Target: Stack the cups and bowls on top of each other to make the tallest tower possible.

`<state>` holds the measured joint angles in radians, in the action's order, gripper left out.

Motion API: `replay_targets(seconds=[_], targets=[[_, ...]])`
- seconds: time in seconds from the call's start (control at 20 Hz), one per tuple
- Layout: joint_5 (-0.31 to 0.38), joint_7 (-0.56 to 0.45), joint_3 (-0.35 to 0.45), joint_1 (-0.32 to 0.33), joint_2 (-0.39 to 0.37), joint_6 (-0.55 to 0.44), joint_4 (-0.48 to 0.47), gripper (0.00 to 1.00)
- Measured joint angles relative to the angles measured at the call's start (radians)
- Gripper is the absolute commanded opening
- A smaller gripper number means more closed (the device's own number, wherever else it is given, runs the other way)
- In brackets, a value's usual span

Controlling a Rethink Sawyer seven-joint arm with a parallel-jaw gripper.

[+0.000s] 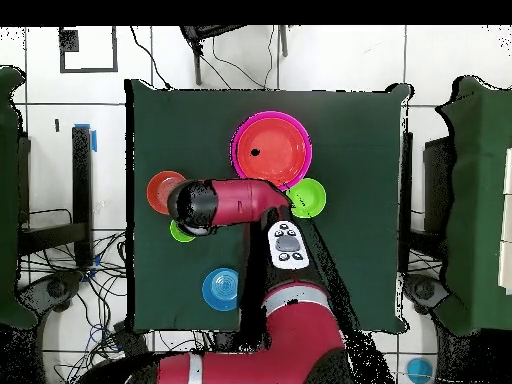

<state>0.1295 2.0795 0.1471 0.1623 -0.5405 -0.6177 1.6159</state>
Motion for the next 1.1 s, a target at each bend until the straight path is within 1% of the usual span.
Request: replay_targets(seconds=[0.25,0.5,0.7,0.8,1.1], targets=[[-0.026,0.000,0.019,0.035,-0.001,0.012,0.003,1.00],[-0.026,0.000,0.029,0.047,-0.014,0.012,0.009,1.00],[-0.026,0.000,0.041,0.047,-0.062,0.010,0.027,1.00],[-0.026,0.000,0.047,0.047,-0.100,0.004,0.038,1.00],[-0.042,0.000,0.056,0.047,-0.171,-0.022,0.051,1.00]])
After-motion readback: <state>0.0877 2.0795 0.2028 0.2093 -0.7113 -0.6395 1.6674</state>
